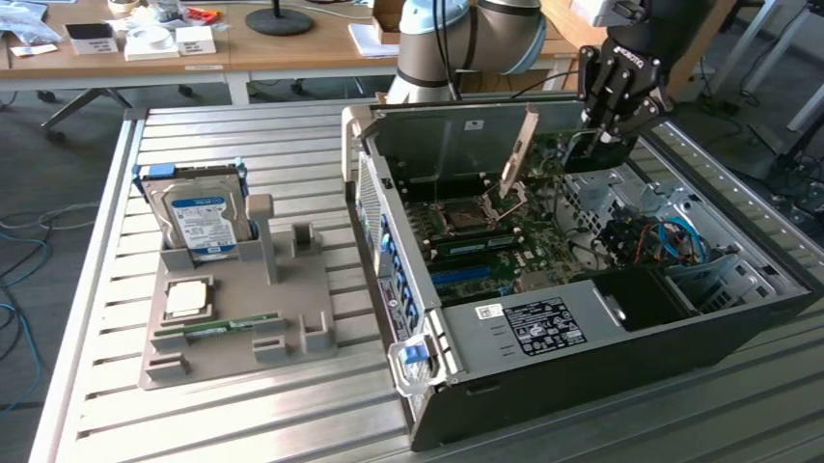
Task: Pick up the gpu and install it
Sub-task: 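Insert the gpu into the slot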
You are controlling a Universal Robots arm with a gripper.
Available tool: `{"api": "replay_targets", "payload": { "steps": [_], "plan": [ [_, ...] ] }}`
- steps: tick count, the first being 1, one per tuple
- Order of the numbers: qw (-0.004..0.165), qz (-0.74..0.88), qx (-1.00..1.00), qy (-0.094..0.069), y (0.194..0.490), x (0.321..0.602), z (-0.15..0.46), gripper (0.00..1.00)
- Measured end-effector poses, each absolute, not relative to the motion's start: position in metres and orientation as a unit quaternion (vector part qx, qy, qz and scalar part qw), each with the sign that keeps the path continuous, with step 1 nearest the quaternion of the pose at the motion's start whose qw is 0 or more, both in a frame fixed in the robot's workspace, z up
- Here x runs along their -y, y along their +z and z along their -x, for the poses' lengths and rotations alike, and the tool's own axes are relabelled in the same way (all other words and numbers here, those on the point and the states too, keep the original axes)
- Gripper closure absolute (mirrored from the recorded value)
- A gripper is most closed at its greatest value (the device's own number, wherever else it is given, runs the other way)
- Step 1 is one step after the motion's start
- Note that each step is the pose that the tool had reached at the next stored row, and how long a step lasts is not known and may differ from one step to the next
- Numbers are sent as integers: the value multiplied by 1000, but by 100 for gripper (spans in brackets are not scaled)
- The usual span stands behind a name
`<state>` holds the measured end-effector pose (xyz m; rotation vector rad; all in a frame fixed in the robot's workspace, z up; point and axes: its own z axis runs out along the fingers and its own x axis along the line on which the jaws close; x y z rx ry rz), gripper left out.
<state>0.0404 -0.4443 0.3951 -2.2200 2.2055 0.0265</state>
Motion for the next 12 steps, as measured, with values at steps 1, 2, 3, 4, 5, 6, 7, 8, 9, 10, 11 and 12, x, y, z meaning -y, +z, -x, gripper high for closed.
{"api": "replay_targets", "payload": {
  "steps": [1,2,3,4,5,6,7,8,9,10,11,12],
  "plan": [
    [6,709,-705,8,395,444,-40,73],
    [6,709,-705,8,395,444,-40,73],
    [6,709,-705,8,395,444,-40,73],
    [6,709,-705,8,395,444,-40,73],
    [6,709,-705,8,395,444,-40,73],
    [6,709,-705,8,395,444,-40,73],
    [6,709,-705,8,395,444,-40,73],
    [6,709,-705,8,395,444,-40,73],
    [6,709,-705,8,395,444,-39,73],
    [6,709,-705,8,395,444,-39,73],
    [6,709,-705,8,395,444,-37,73],
    [6,709,-705,8,395,444,-32,73]
  ]
}}
